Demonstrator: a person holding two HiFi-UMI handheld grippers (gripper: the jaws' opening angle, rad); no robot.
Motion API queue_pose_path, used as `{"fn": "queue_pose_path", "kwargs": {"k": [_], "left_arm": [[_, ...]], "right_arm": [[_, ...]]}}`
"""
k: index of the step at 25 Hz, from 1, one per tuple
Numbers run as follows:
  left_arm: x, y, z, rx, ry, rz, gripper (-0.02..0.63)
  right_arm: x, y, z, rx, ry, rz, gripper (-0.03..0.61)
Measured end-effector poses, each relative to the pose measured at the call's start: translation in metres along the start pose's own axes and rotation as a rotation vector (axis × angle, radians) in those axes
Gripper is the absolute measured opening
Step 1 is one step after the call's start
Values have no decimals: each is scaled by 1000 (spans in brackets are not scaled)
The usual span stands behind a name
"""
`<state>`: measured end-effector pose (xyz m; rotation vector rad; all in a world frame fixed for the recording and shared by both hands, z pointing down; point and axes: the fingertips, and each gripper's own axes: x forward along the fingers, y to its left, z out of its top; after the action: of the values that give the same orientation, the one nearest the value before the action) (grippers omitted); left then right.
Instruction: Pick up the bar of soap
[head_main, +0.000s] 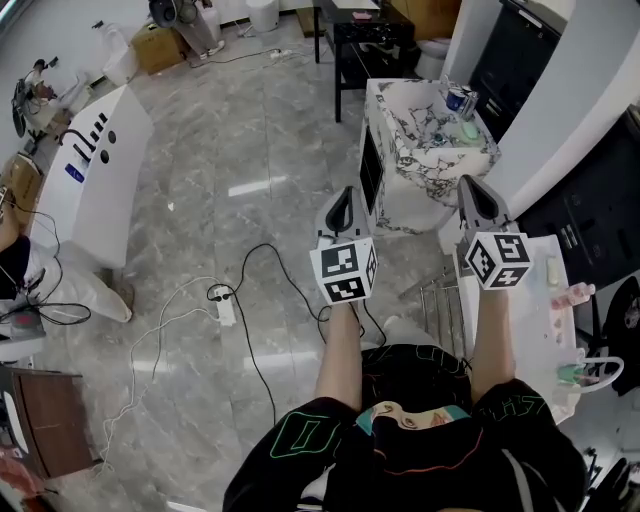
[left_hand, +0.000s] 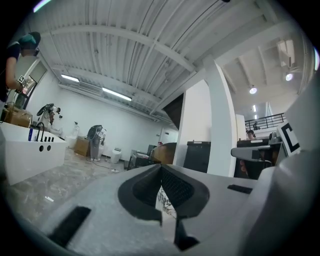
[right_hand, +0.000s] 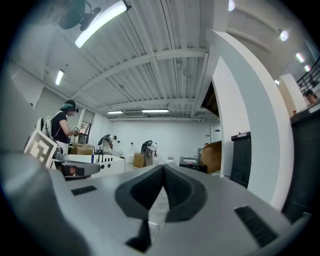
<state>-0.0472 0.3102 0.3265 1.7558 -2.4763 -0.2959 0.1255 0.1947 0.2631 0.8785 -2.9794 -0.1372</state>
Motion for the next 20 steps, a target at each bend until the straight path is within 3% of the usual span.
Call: {"fn": "queue_pose_path", "kwargs": {"k": [4, 9, 20], "left_arm": [[0, 12, 1, -12, -5, -6, 8], [-4, 42, 18, 12, -45, 60, 8], [7, 55, 50, 80, -126, -5, 8]], "right_arm": [[11, 10, 9, -18, -7, 12, 6], [32, 26, 24, -46, -29, 51, 6], [62, 31, 64, -67, -135, 67, 6]]}}
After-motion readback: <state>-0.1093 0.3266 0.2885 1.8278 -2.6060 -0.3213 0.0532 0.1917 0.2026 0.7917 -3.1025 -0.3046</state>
